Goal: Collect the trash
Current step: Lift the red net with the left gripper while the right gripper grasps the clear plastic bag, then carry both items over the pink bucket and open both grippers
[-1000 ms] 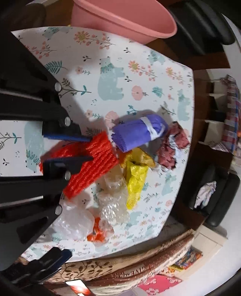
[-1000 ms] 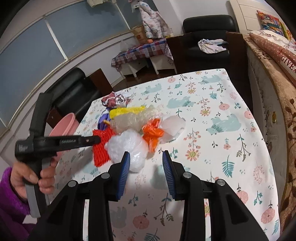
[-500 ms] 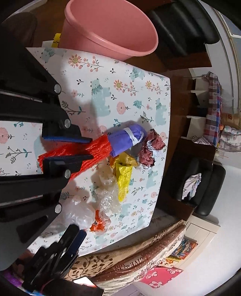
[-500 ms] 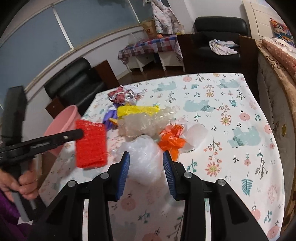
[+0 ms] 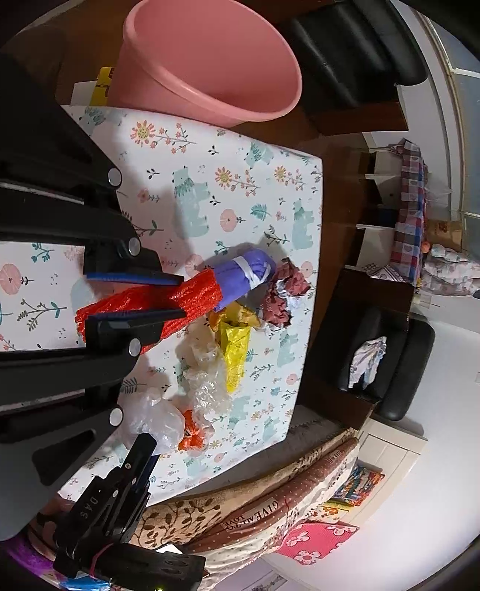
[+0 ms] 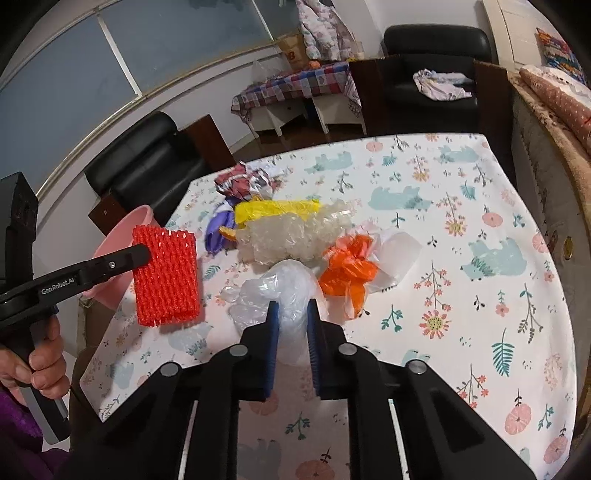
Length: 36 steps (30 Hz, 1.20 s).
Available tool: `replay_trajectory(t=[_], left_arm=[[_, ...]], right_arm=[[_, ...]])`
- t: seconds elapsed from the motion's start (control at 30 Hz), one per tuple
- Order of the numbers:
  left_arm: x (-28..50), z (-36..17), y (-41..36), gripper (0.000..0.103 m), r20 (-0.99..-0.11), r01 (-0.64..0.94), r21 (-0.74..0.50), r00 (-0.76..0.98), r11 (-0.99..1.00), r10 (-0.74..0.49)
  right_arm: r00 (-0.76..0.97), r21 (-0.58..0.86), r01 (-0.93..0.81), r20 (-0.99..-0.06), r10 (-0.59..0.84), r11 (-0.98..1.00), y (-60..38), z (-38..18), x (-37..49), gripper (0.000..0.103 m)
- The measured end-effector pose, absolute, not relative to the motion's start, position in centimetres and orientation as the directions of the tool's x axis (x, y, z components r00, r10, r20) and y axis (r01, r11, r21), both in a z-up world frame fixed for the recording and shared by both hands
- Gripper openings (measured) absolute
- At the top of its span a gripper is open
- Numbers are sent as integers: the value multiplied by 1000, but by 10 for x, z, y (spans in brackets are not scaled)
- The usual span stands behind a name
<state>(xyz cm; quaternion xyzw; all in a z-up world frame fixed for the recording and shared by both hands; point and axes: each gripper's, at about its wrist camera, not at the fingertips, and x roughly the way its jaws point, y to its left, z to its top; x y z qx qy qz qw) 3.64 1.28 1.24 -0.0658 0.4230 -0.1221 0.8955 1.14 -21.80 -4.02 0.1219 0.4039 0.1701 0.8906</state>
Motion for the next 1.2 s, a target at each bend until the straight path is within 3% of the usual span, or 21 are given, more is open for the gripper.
replay_trajectory(t=[0.4,0.8,1.2], left_arm=[[23,47,44,11,-657,145,-215,710,966,-253],[2,94,140,11,-520,-68,-130,854,989,-9],[-1,72,210,11,-539,-246,-90,827,965,161]], right_arm=[[642,337,-327,-606,470,883,-178,11,12,12],[576,304,-535,-551,604,788,-57,70,47,12],[458,346,-580,-610,647,737,63,51,94,12]])
